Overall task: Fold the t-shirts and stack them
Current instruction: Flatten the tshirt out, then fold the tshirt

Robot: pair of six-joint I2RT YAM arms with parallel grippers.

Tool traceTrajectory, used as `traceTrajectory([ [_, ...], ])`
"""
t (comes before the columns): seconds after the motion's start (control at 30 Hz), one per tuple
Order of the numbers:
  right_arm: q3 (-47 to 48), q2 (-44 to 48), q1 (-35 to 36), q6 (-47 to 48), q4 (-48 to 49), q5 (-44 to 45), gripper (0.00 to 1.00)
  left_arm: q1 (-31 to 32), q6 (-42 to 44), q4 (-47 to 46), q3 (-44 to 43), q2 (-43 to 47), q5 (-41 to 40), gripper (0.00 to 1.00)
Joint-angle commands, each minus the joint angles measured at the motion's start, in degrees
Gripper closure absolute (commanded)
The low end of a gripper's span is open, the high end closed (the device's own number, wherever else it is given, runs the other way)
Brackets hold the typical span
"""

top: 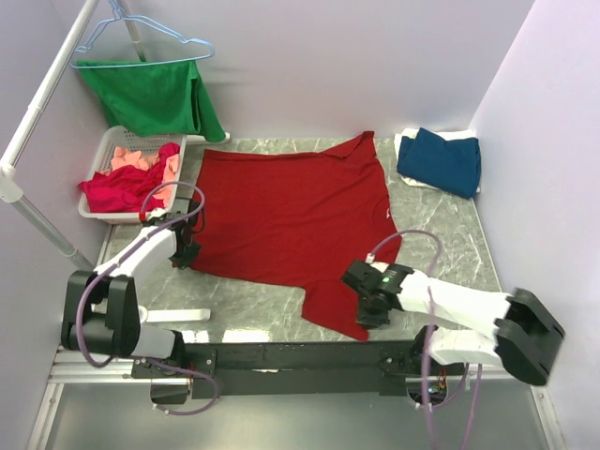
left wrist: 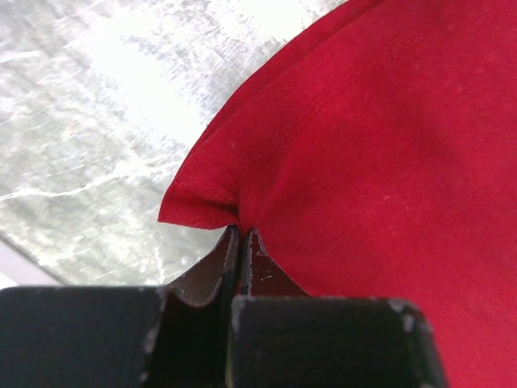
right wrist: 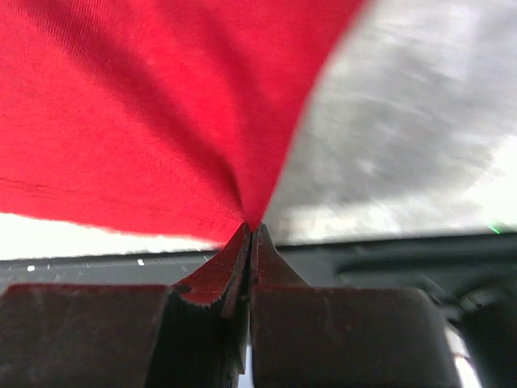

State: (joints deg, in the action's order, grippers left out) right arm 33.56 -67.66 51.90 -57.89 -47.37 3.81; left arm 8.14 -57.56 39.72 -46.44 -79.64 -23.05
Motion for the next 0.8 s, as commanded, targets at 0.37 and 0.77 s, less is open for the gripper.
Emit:
traceTrajectory([
  [0.37, 15.0, 22.1, 0.3, -12.2, -35.1, 15.4, 1.00, 1.6, 0.9, 9.4, -0.4, 14.6, 1.4, 0.93],
  [0.77, 17.5, 23.5, 0.3, -13.2, -33.8, 18.0, 1.00, 3.7, -1.3, 11.9, -0.1, 15.1, 1.4, 0.99],
])
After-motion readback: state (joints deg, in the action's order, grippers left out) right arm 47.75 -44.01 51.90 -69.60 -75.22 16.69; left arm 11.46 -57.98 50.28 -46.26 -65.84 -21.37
